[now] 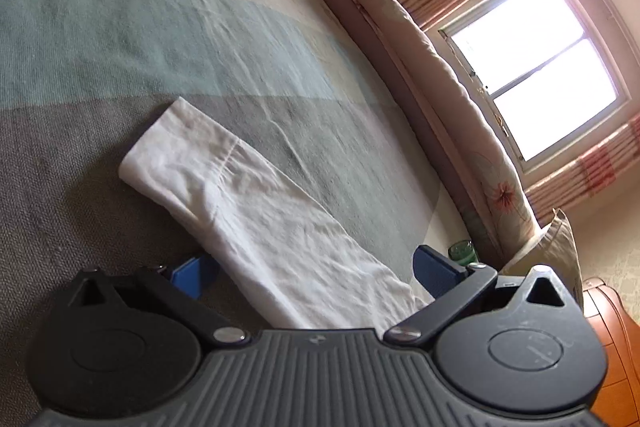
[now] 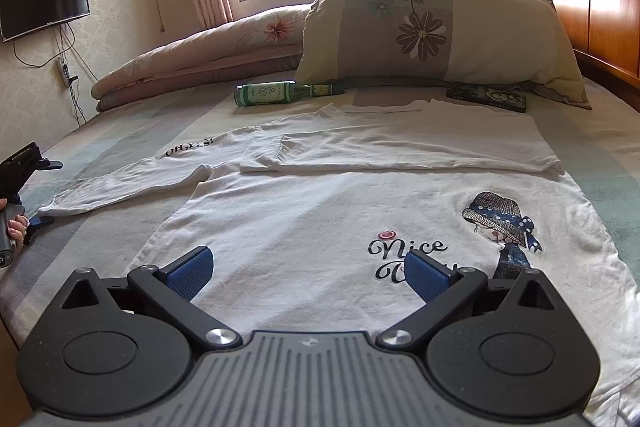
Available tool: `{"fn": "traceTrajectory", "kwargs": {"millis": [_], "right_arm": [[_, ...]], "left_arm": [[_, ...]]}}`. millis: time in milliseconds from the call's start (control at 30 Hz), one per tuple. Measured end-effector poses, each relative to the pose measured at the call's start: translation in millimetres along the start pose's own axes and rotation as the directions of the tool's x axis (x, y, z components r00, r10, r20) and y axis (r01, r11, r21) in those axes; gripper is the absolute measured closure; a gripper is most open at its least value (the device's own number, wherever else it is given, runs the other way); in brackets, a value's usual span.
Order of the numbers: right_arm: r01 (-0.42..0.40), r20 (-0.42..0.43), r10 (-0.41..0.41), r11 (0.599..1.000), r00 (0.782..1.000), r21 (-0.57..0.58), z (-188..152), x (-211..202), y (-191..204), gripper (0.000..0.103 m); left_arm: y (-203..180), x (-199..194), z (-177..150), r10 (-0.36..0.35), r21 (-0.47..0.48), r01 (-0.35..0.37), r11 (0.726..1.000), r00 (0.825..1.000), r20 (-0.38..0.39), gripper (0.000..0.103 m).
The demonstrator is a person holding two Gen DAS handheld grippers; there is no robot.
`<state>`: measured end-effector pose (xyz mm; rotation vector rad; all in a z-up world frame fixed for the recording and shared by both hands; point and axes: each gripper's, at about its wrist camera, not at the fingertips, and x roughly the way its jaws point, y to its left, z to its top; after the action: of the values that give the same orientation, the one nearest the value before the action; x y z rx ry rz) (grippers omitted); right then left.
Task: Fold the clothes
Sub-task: 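Move the open left gripper to the cuff of the text-printed sleeve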
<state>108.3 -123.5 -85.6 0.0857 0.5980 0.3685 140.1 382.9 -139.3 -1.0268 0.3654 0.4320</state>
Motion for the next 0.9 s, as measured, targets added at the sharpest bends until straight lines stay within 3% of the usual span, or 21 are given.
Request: {"fn": "traceTrajectory", "kwargs": {"millis": [100,267,300,467,667,900], "right_arm": [[-0.003,0.005,0.003,1.0,1.0,0.002,0.5,-0.1,-0.4,0.0],[-0.007,0.005,0.007,1.0,1.0,0.005,0.5,1.7,0.2,0.0],[-0.006,0.0,0.006,1.0,1.0,0.007,0.0,2.8,0.1,0.0],[0.003,0.018,-0.003,1.0,1.0,-0.007,0.2,-0.7,0.8,0.0],[-0.008,0.013,0.007,1.0,1.0,0.026,1.2,2.9,-3.3,0.0],[0.011,0.016,-0.011,0.999,1.0,-0.034,-1.9,4.6,7.3,0.0]], "left_arm": [[-5.7,2.3,-5.9,0.028,-0.031,-0.026,0.999,0.999,0.037,0.001],[-31.5,18.5,-27.8,-0.077,0.068,0.087,0.994,0.988,-0.134,0.001],[-37.0,21.0,-30.1,-0.065,0.101,0.08,0.992,0.988,-0.137,0.001],[-25.1,22.1,-16.3,-0.057,0.039,0.059,0.998,0.997,-0.052,0.001],[-30.4,15.4,-26.3,-0.088,0.06,0.096,0.994,0.989,-0.121,0.001],[-33.9,32.3,-18.2,-0.051,0.041,0.051,0.998,0.999,-0.004,0.001]]}}
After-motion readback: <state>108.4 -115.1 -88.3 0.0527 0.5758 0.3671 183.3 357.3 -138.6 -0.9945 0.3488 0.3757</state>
